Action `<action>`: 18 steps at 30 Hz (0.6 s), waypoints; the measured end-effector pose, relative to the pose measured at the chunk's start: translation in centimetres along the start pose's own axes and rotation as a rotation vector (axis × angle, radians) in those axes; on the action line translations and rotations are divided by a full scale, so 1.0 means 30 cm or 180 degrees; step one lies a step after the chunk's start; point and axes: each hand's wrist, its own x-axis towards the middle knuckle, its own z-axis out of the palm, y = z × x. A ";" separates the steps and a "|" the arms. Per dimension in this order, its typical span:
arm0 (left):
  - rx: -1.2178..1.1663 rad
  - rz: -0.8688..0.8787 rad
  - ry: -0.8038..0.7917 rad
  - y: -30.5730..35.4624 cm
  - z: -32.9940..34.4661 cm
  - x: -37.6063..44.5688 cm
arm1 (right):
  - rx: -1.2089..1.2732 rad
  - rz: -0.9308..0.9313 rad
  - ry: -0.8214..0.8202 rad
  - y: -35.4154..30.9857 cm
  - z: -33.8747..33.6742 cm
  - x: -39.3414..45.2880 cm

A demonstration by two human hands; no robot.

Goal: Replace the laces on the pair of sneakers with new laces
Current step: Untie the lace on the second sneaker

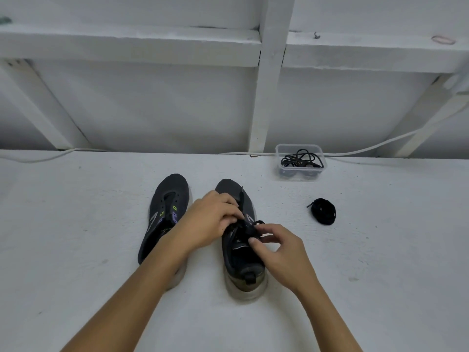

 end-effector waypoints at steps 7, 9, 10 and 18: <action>0.0178 -0.0040 0.0537 -0.005 -0.030 0.023 | 0.0006 0.0083 -0.0048 0.002 -0.016 0.017; 0.0202 -0.0154 0.0778 -0.005 -0.024 0.024 | 0.0009 0.0055 -0.0073 0.004 0.003 0.021; 0.0169 -0.0217 0.0757 -0.005 -0.022 0.023 | -0.0036 0.0001 -0.0062 0.007 0.017 0.023; -0.0796 -0.0953 0.0103 0.009 -0.042 0.009 | -0.0235 -0.0239 0.0007 0.014 0.043 0.036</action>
